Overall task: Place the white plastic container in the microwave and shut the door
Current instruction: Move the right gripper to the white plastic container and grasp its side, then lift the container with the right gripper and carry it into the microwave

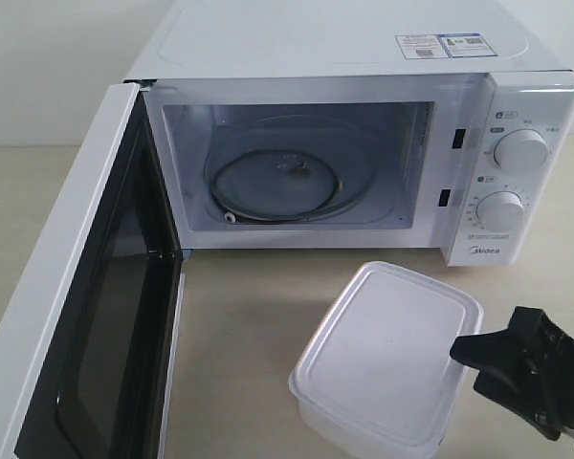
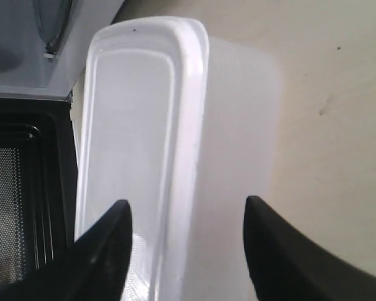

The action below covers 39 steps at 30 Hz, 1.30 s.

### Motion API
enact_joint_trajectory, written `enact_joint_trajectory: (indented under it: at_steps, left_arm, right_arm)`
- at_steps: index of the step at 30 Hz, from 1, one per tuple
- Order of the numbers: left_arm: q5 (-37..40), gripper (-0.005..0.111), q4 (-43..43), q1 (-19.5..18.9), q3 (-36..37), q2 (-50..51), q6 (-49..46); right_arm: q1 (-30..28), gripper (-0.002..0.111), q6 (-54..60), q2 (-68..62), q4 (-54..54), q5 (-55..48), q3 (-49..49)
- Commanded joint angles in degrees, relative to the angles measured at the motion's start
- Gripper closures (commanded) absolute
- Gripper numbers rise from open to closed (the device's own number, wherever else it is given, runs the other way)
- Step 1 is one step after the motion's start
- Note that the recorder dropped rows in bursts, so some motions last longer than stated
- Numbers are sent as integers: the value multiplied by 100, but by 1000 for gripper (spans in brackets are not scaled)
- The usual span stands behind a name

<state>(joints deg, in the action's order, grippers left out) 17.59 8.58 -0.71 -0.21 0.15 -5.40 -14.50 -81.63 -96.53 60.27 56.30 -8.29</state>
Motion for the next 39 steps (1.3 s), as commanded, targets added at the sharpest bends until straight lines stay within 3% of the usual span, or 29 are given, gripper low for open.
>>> enact_joint_trajectory:
  at_steps: [1, 11, 14, 18, 21, 35, 39]
  left_arm:
    - [-50, 102, -31, -24, 21, -15, -16]
    - [-50, 102, -31, -24, 21, -15, -16]
    - [-50, 102, -31, -24, 21, -15, -16]
    - [-50, 102, -31, -24, 21, -15, -16]
    - [-50, 102, -31, -24, 21, -15, -16]
    - [-50, 102, -31, -24, 21, -15, -16]
    - [-50, 102, -31, -24, 21, -15, -16]
  right_arm:
    - [498, 57, 18, 40, -644, -31, -33]
    - [712, 58, -141, 40, -713, -266, -33]
    - [712, 73, -225, 40, -713, -222, -33]
    - [712, 81, -225, 40, -701, -222, -33]
    - [712, 109, -42, 40, -701, -222, -33]
    - [723, 109, 415, 40, -813, 1076, -33]
    - [1189, 109, 403, 40, -1275, 1166, -33]
